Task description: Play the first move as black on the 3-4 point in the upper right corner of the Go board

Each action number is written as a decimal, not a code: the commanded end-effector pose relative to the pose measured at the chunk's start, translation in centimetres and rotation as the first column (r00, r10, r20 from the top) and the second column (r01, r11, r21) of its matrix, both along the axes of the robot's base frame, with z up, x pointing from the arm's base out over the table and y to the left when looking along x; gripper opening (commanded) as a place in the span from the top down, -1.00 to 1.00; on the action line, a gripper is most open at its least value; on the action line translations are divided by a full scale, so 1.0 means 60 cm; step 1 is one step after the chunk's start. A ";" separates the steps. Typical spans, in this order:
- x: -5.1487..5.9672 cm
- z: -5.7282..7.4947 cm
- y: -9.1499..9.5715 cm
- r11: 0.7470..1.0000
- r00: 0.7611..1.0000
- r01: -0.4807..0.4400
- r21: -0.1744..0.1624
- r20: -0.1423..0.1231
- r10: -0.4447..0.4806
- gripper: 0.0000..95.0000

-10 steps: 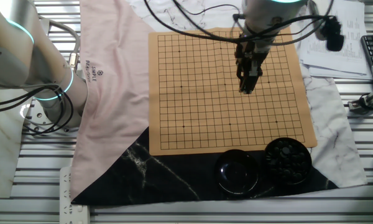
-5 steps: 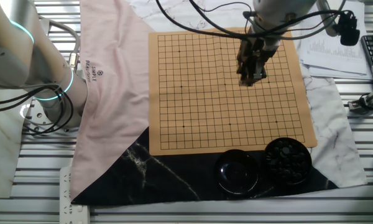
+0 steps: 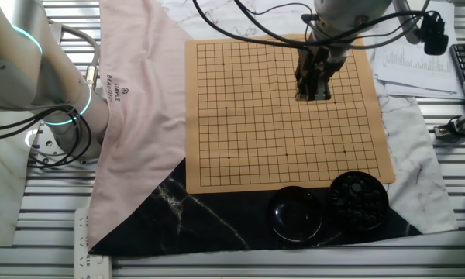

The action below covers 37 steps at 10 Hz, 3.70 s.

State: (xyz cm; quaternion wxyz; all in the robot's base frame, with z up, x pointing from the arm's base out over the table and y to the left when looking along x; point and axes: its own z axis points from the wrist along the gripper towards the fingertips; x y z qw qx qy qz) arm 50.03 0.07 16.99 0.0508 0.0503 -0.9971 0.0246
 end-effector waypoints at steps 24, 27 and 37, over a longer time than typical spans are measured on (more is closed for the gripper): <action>-0.003 0.003 -0.003 1.000 1.000 -0.019 -0.019 0.001 0.019 1.00; -0.003 0.003 -0.003 0.999 1.000 -0.027 -0.024 0.001 0.027 1.00; -0.006 0.005 -0.005 0.999 1.000 0.006 -0.040 -0.004 -0.006 1.00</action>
